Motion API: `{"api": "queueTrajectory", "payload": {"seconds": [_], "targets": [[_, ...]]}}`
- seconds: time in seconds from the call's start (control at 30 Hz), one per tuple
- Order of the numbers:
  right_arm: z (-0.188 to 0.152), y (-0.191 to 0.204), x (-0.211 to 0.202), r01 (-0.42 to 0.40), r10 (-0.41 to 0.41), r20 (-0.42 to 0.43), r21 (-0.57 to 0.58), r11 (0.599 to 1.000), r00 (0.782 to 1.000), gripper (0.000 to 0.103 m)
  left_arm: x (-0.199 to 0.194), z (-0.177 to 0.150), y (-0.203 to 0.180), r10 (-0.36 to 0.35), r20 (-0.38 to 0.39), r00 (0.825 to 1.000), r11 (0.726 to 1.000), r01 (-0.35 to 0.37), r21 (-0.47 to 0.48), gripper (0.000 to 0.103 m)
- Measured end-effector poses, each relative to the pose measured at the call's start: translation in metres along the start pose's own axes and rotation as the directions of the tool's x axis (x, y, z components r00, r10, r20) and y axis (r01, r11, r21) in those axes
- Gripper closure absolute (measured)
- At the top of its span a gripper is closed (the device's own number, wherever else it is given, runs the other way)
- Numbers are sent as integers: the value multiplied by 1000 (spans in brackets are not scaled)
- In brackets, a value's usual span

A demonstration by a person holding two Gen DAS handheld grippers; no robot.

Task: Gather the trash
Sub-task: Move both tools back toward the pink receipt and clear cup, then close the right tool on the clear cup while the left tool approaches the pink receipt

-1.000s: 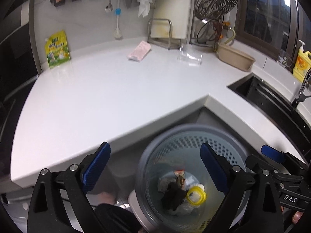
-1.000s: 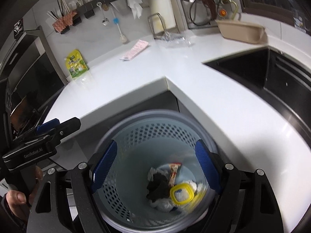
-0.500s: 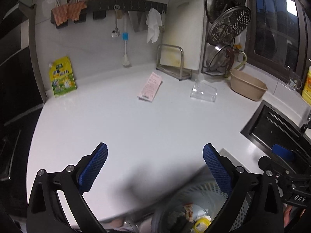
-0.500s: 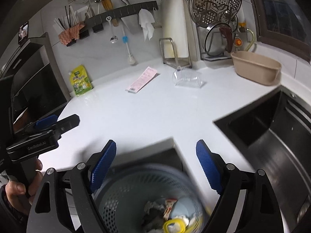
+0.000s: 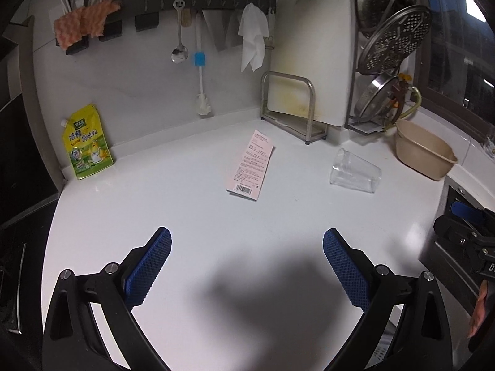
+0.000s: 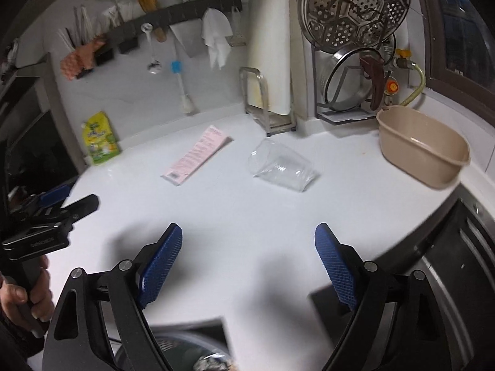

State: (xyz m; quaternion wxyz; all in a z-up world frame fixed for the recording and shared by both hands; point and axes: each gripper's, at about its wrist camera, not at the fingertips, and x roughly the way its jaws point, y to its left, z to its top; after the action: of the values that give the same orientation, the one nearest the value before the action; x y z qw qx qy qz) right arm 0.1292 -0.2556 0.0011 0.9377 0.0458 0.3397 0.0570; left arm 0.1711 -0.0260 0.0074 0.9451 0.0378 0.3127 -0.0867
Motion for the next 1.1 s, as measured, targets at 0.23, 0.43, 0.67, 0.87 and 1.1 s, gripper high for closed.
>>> {"api": "queueTrajectory", "payload": {"seconds": [0.23, 0.43, 0.67, 0.87, 1.1], "targets": [[37, -16, 65, 4, -10, -69, -85, 996, 998, 19, 57, 19, -2, 15, -40, 999, 1000, -15, -5, 6], [58, -28, 111, -15, -1, -121, -131, 991, 993, 19, 85, 26, -9, 8, -54, 998, 1000, -8, 1, 6], [70, -31, 153, -38, -1, -185, -206, 978, 983, 19, 107, 29, -15, 17, -70, 997, 1000, -15, 27, 6], [75, -25, 172, -20, -46, -199, -318, 948, 979, 19, 118, 35, -11, 26, -75, 997, 999, -23, 43, 6], [75, -17, 192, -8, -101, -242, -410, 912, 965, 19, 139, 42, -5, 30, -105, 994, 999, -26, 37, 6]]}}
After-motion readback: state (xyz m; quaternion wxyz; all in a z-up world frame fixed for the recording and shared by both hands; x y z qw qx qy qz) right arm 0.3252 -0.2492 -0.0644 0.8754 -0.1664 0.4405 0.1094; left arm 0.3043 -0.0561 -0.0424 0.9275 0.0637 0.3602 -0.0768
